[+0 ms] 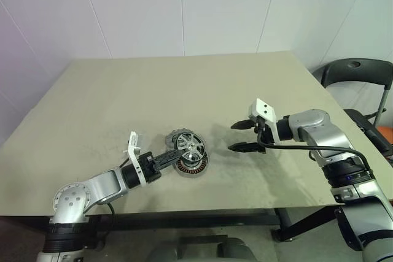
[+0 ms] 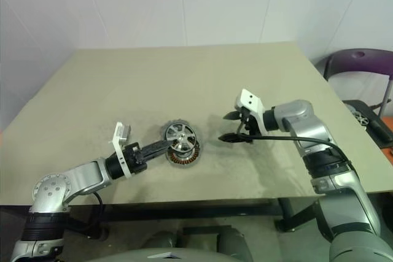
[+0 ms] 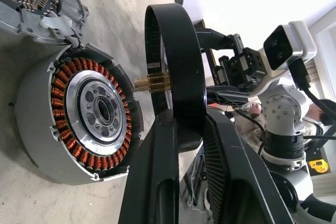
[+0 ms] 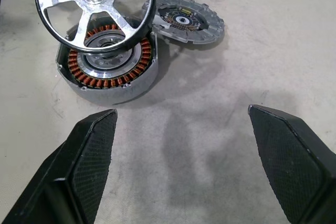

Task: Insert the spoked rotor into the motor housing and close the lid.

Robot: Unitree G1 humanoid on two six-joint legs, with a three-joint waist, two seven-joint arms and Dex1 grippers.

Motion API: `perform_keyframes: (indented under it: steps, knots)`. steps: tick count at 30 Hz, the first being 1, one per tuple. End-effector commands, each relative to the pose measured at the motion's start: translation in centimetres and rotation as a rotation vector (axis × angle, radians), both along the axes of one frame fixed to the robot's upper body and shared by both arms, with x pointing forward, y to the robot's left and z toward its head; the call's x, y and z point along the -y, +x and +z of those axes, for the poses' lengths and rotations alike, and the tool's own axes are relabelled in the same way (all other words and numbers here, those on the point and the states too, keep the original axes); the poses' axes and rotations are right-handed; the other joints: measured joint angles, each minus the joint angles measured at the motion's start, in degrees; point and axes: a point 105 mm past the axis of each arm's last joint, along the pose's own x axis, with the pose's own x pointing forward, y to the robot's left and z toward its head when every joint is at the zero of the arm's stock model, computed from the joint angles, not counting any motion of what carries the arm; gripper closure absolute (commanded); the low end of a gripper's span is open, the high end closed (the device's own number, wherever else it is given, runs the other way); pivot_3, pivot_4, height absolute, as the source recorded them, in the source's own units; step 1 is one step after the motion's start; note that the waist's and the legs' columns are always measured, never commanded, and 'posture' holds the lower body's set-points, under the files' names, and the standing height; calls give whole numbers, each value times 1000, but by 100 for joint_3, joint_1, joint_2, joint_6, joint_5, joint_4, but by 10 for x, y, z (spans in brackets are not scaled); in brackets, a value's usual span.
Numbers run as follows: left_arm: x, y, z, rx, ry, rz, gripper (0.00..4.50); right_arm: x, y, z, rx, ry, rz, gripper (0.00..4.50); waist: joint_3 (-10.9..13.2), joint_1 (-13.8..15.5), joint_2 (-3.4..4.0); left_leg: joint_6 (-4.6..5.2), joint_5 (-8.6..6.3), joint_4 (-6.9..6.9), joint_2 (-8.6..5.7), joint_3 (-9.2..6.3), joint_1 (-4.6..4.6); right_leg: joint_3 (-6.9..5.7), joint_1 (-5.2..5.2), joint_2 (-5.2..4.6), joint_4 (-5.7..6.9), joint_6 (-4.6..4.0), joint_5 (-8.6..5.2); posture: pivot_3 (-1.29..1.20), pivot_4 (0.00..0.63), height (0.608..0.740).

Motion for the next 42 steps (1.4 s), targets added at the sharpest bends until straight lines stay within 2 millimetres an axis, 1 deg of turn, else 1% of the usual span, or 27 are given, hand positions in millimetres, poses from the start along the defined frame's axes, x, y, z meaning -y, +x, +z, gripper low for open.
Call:
perform_keyframes:
  steps: [1,13,25,37,38,39,42]
  knots:
    - [-2,4,6,30,-8,0,4134,-6,3,19,58,30,23,311,0,0,0,0,0,0,0,0,0,0,0,0,0,0,0,0,0,740]
    - [-4,8,2,22,-20,3,4134,-11,4,20,62,34,33,311,0,-3,0,0,0,-1,0,-2,-1,0,-1,0,0,1,1,0,0,740]
    - [1,4,0,-6,-66,-28,4134,-12,2,20,64,36,30,311,0,-2,0,0,0,-1,0,-6,-1,0,-1,0,0,1,1,0,0,740]
    - [0,3,-5,-18,-34,-34,4134,-14,2,21,65,40,30,311,0,-3,0,0,0,-1,0,-7,-1,0,-2,-1,0,2,1,0,0,740]
    - [0,3,-5,-17,-34,-34,3411,-14,2,21,65,40,30,311,0,-3,0,0,0,-1,0,-8,-1,0,-2,-1,0,2,1,0,0,740]
    - [0,3,-5,-17,-32,-35,3225,-15,2,21,65,41,31,311,0,-3,0,0,0,-1,0,-8,-1,0,-2,-1,0,2,1,0,0,740]
    - [1,2,-3,-5,-25,-45,2239,-15,2,21,64,42,31,311,0,0,0,0,0,-1,0,-8,-1,0,-2,-1,0,2,1,0,0,740]
